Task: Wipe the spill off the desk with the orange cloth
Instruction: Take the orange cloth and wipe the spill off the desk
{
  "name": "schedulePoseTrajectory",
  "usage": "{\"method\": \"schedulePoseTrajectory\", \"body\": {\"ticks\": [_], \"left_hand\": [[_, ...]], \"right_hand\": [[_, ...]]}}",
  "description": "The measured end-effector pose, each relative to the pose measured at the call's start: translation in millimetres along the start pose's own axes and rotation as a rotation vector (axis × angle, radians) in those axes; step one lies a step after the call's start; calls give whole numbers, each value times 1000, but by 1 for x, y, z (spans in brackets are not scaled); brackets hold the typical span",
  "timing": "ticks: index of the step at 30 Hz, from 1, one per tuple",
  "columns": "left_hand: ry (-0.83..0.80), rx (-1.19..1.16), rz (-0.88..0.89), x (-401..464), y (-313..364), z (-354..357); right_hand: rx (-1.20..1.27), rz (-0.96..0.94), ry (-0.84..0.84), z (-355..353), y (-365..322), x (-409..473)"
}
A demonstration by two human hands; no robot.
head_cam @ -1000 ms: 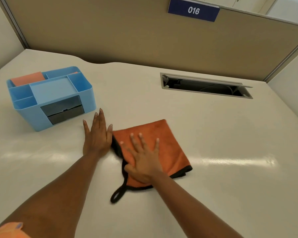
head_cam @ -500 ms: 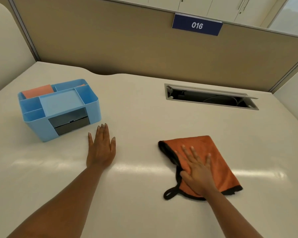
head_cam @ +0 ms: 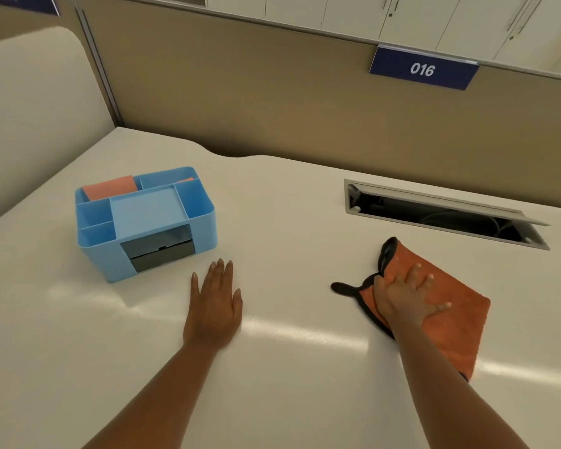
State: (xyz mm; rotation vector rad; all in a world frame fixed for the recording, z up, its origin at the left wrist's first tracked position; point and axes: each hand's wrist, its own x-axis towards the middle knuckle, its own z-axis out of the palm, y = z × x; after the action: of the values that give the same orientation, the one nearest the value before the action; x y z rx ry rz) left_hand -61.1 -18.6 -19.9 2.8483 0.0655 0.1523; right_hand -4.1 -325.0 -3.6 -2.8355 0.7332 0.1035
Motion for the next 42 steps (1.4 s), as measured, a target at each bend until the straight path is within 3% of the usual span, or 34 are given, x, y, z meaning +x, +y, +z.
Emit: {"method": "schedulePoseTrajectory", "body": {"ticks": [4,12,15,18,21,32,38,42], "left_hand": [[-11,5,0,-3,4,-1],[30,56,-18,-2,7,-7],[180,46,-69,-2,4,-20],[418,141,-265,8,-22,-41],[464,122,-399,19,-52,-66],[426,-1,-145,53,-77,-110],[486,-123,-156,84,-74,-136],[479,-145,-180,93,-74,-140]], "right_hand": [[-35,-61,-19,2,-37,11],[-66,-446,-23,32,-109,-27],[-65,-452,-9,31,-108,-27],[-61,-460,-4,30,-109,-28],[-56,-460,-6,30,-109,-29],[-53,-452,26,34,-109,-26],[-17,-376,10,39,-130,-33],[-23,-466,-21,49,-170,-52]]}}
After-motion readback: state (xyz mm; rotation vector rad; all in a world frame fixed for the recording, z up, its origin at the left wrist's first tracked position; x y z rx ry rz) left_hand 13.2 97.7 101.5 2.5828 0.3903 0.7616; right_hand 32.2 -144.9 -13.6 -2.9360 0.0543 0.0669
